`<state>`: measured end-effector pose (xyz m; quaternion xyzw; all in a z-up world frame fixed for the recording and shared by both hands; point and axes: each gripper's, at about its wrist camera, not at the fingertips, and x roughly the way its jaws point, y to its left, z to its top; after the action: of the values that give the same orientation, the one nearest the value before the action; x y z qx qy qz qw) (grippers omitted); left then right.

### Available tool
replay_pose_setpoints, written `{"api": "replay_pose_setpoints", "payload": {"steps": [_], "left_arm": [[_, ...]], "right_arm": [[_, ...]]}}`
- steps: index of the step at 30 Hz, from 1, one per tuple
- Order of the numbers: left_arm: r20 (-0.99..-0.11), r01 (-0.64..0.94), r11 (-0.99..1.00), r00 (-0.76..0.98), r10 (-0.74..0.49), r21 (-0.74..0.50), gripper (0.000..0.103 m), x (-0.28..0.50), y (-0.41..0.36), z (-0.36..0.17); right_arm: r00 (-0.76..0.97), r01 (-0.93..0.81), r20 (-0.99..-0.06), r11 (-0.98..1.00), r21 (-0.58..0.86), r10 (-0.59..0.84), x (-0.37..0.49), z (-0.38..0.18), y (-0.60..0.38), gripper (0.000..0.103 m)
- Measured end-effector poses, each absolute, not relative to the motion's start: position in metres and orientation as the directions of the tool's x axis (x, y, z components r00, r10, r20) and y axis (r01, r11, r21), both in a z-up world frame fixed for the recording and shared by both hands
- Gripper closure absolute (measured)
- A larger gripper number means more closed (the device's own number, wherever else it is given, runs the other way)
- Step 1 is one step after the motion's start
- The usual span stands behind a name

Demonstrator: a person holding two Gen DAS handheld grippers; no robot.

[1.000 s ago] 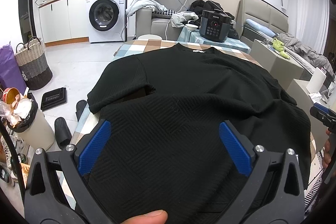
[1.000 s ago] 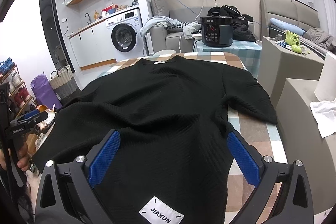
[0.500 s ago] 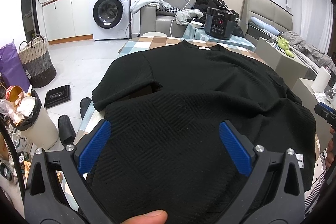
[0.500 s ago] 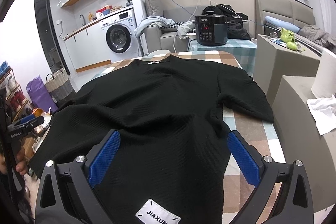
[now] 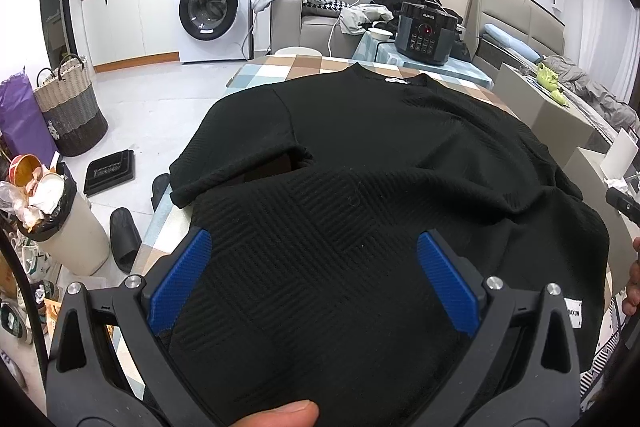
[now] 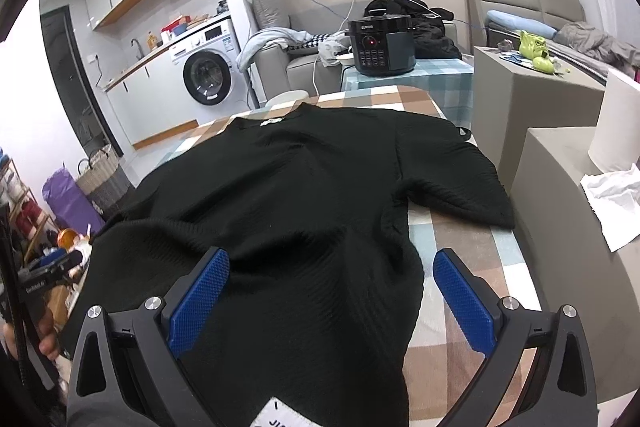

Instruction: Fold small clothes

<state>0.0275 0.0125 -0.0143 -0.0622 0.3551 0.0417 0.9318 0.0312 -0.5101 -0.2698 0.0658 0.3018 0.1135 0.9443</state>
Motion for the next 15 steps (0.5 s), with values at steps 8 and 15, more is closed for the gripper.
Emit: {"api": "replay_pose_setpoints", "payload": {"steps": [8,15], "left_arm": [[-0.68,-0.113,0.988,0.733,0.009,-0.108,0.001,0.043,0.019,-0.013],[-0.696,-0.124,0.983,0.718,-0.005,-0.135,0.001,0.057,0.028,-0.018]], "right_arm": [[0.769,-0.129,-0.592,0.966,0.226,0.241,0.055,-0.269,-0.523,0.0],[0.762,-0.016,-0.615,0.955,0.297,0.204,0.072,-0.278,-0.557,0.0]]}}
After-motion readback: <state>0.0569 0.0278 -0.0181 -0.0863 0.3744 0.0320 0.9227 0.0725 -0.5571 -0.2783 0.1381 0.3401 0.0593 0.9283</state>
